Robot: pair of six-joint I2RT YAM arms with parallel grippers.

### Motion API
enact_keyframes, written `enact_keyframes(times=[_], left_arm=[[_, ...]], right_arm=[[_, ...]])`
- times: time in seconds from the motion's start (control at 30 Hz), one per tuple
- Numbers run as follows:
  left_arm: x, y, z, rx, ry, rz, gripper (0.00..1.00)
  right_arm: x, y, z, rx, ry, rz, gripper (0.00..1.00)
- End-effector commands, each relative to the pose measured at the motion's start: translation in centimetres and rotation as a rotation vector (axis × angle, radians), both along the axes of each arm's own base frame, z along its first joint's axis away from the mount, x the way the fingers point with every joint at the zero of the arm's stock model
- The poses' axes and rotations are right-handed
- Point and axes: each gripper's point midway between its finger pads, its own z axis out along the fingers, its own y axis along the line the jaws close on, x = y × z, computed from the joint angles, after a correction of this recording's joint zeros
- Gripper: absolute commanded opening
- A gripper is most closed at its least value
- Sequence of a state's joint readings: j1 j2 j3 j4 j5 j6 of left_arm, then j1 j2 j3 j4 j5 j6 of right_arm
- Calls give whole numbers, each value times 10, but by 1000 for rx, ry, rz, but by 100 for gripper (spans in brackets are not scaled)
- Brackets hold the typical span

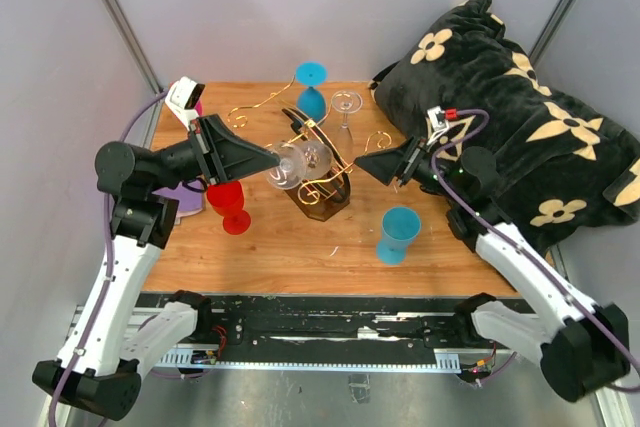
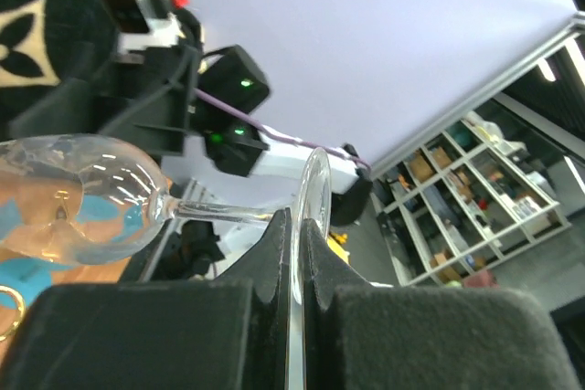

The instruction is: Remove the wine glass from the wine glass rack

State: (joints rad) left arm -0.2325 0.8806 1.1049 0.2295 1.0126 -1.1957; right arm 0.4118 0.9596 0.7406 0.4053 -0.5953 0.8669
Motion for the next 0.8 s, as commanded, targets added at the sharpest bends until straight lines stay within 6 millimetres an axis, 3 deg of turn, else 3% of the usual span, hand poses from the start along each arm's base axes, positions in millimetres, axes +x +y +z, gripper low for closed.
enact_keyframes(times=[0.0, 0.33, 0.77], left_arm=[[-43, 7, 32, -143, -72, -130, 0], [-44, 9, 33, -203, -27, -162, 1], [-37, 8, 29, -213, -25, -150, 0]], right_arm=[[-29, 13, 56, 264, -156, 252, 90], [-28, 16, 73, 450, -185, 371, 85], [-60, 29, 86, 470, -183, 474, 81]])
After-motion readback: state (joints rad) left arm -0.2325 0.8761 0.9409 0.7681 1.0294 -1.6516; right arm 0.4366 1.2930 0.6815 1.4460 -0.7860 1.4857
